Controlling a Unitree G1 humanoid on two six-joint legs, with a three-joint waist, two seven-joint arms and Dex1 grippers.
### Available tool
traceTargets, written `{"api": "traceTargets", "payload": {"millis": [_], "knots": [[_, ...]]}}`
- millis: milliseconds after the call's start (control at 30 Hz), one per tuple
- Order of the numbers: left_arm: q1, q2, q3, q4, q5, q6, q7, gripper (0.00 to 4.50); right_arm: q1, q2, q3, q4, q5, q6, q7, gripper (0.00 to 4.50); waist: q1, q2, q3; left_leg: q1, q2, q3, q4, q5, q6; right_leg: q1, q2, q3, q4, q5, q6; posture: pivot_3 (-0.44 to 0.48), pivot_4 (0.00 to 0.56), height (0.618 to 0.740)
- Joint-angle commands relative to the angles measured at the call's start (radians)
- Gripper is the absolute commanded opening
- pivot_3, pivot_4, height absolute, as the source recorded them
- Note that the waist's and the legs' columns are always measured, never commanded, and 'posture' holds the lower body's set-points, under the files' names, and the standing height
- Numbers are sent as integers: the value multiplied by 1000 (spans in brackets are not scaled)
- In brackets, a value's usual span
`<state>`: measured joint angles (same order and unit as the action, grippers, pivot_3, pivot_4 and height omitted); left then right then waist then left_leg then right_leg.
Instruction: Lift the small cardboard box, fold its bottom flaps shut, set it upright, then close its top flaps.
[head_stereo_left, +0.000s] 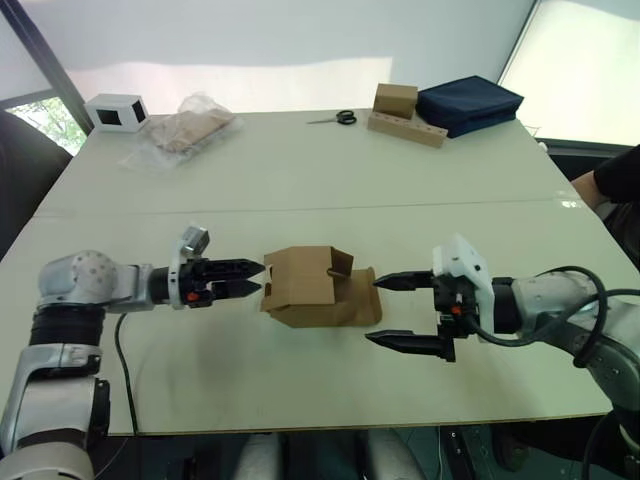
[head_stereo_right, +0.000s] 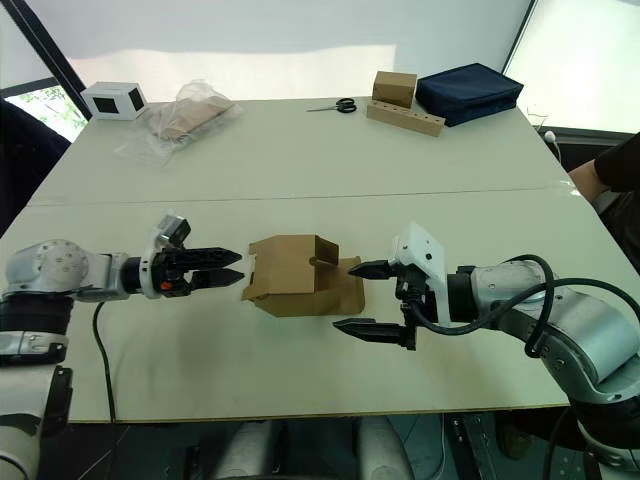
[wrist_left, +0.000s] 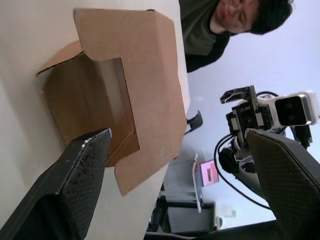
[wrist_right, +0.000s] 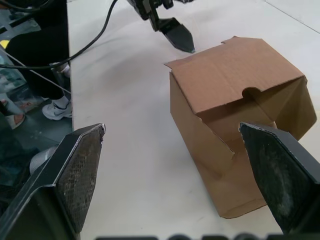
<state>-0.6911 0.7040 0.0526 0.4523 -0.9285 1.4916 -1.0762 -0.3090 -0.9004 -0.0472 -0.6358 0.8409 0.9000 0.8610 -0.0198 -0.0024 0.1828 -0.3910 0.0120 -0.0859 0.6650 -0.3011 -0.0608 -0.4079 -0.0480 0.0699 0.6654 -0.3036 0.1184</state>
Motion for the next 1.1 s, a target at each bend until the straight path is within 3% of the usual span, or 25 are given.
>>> {"api": "traceTargets", "payload": {"millis": [33, 533, 733, 1100], "knots": [[-31, -24, -12, 17, 27, -27, -25, 4428, -13, -3, -20, -39, 26, 6, -13, 4500, 0, 0, 0, 0, 0, 0, 0, 0, 0, 0, 0, 0, 0, 0, 0, 0, 150, 740], [-81, -142, -54, 80, 111, -105, -74, 4428, 17, -4, -30, -43, 29, -13, -40, 4500, 2, 0, 0, 0, 0, 0, 0, 0, 1, 0, 0, 0, 0, 0, 0, 0, 150, 740], [-97, -158, -51, 86, 118, -112, -81, 2384, 22, -5, -32, -47, 33, -9, -46, 4500, 1, 0, 0, 0, 0, 0, 0, 0, 0, 0, 0, 0, 0, 0, 0, 0, 150, 740], [-97, -198, -47, 84, 147, -184, -87, 2384, 37, -3, -26, -48, 26, -10, -60, 4500, 3, 0, 0, 0, 0, 0, 0, 0, 0, 0, 0, 0, 0, 0, 0, 0, 150, 740]]}}
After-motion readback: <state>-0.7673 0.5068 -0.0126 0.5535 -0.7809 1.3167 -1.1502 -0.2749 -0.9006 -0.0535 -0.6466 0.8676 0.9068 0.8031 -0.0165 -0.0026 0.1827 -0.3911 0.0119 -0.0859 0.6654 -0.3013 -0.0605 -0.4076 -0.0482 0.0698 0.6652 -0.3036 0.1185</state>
